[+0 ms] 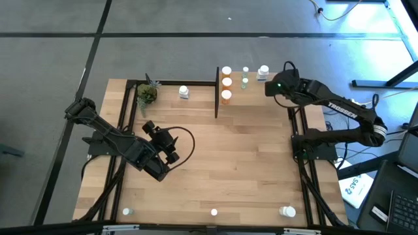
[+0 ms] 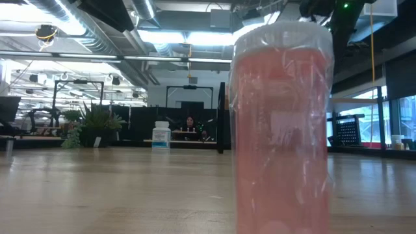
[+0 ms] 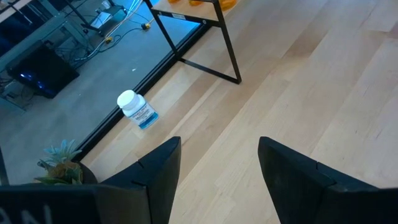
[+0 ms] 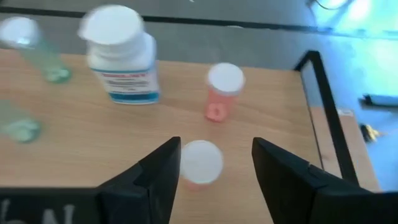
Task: Pick and place medicine bottles onto shelf by color
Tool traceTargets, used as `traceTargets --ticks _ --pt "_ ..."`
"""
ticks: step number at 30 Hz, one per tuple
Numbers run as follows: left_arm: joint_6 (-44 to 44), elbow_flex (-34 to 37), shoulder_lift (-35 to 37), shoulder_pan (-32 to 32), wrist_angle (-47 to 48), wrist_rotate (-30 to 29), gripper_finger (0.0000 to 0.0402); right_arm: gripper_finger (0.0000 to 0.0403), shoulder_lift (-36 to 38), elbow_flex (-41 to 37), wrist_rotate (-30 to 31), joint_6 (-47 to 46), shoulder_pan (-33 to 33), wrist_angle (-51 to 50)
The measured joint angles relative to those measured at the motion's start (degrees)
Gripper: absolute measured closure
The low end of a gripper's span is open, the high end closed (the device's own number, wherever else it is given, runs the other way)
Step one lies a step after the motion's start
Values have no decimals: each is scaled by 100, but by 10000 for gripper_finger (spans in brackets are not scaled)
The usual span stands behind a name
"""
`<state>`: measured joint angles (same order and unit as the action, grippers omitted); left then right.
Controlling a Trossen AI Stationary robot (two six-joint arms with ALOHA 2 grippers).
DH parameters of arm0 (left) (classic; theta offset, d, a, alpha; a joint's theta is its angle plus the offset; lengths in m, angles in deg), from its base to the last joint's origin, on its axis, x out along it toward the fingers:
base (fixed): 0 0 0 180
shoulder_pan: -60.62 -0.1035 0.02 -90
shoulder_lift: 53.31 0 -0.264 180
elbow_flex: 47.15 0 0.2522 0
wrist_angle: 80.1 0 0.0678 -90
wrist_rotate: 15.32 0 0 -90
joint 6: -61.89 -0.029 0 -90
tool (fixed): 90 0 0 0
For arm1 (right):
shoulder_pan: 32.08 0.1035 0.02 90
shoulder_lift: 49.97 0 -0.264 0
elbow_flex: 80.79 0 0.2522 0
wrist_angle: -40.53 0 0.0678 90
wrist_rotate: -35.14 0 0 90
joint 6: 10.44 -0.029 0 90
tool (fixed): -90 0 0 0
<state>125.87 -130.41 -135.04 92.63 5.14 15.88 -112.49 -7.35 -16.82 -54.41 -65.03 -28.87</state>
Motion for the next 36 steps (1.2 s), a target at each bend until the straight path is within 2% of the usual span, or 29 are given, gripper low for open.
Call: traceTargets --ticks 6,10,17,22,25,29,33,36 --pt "2 0 0 -1 0 -1 193 202 247 2 -13 597 395 484" --pt "56 0 0 4 0 36 193 202 304 3 -140 1363 882 959" --pt "167 2 0 37 2 572 193 202 308 4 -594 2771 1920 1940" --pt "270 0 0 194 0 1083 193 202 308 4 -1494 3909 2725 2182" --pt "497 2 -2 359 -2 1383 193 202 306 4 -2216 4161 3175 2196" --pt "633 1 -1 636 -56 1765 193 202 257 4 -2882 4475 3768 2257" --pt "633 1 -2 1042 -75 1977 193 202 102 2 -3305 4797 4335 2538" --pt "639 2 -2 1364 -242 1977 193 202 -116 2 -3370 5044 4712 2672"
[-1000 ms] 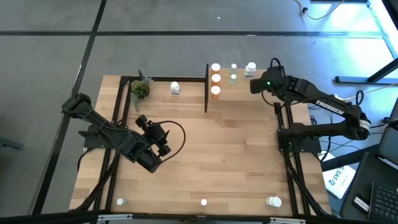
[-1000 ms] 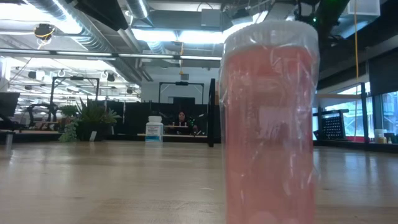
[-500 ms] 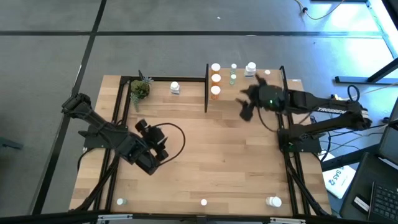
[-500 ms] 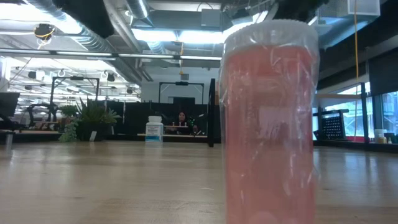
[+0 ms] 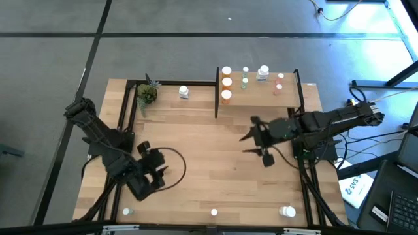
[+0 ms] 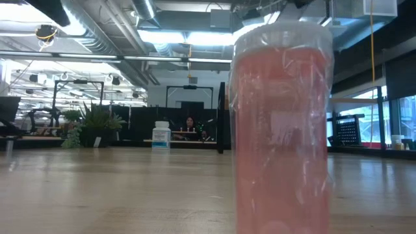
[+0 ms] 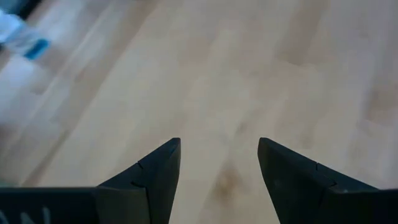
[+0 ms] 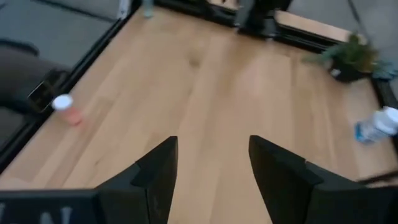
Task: Pick and place medicine bottles onto shelf by color
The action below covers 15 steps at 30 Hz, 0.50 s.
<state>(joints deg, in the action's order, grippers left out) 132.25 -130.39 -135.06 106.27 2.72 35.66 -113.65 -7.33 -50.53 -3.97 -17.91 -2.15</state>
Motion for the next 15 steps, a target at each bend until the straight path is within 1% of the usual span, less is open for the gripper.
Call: traceTargets --ticks 7,10,15 --pt "-40 0 0 715 -525 46 193 202 -525 0 49 -21 518 346" --pt "0 0 0 939 -672 209 193 202 -722 0 52 -20 616 557" --pt "4 0 0 1208 -888 706 193 202 -978 0 55 -25 640 650"
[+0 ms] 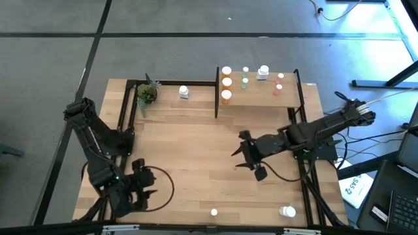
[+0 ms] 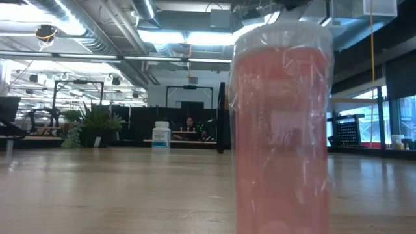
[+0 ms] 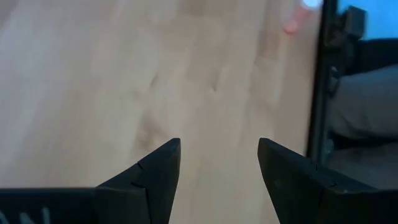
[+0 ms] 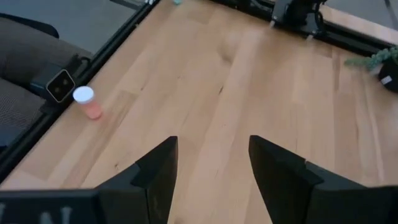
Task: Pick and place medicine bottles onto shelf by color
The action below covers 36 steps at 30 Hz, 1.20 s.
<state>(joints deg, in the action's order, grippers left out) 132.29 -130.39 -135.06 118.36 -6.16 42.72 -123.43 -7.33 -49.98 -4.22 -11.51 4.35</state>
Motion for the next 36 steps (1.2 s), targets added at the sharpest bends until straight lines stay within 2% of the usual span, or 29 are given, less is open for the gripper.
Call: traceTargets --ticks 13,17,20,29,36 --pt "-120 0 -8 167 -75 314 193 202 -567 -2 -57 -171 0 125" --pt "-541 0 -216 183 -73 315 193 202 -655 -2 -413 -144 -2 198" --pt "-503 0 -424 183 -92 312 193 202 -672 -2 -647 -171 45 229" --pt "-497 0 -1084 181 -783 315 193 202 -672 -2 -653 -312 512 211" --pt "-499 0 -1147 181 -1454 309 193 202 -670 -2 -622 -835 1033 121"
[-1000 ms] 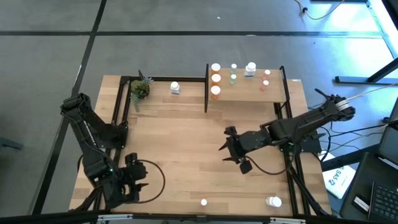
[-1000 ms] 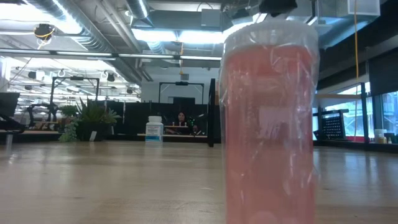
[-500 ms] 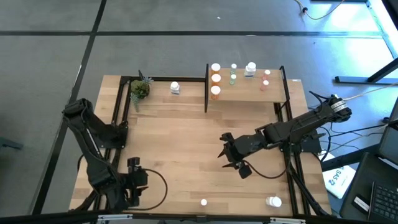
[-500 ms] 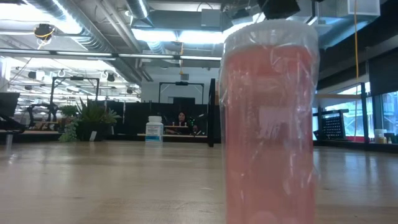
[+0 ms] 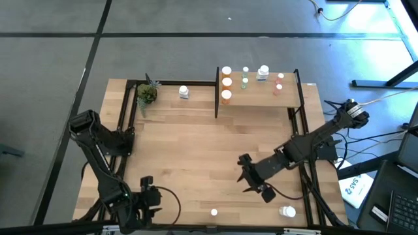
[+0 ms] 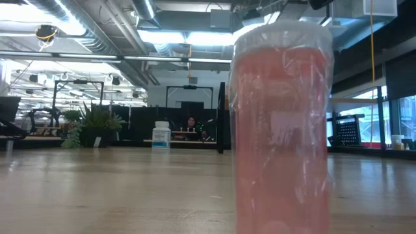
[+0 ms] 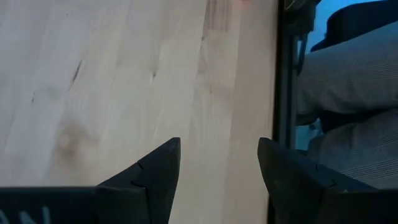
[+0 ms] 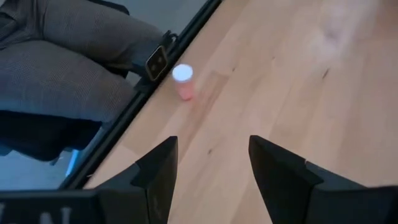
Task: Pick and place medicine bottles onto shelf by color
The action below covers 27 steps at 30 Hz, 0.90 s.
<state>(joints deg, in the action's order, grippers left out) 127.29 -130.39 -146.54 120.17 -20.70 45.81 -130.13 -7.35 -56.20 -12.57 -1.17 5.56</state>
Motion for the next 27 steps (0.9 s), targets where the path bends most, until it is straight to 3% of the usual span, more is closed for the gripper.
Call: traceTargets --ticks 7,13,27 --pt "-35 0 0 -108 -32 -62 193 202 2 0 43 -392 405 -136" --pt "-533 0 -7 -355 -167 -239 193 202 -7 0 766 -204 490 -115" --pt "-1202 0 -9 -635 -577 -208 193 202 -200 -2 776 165 462 339"
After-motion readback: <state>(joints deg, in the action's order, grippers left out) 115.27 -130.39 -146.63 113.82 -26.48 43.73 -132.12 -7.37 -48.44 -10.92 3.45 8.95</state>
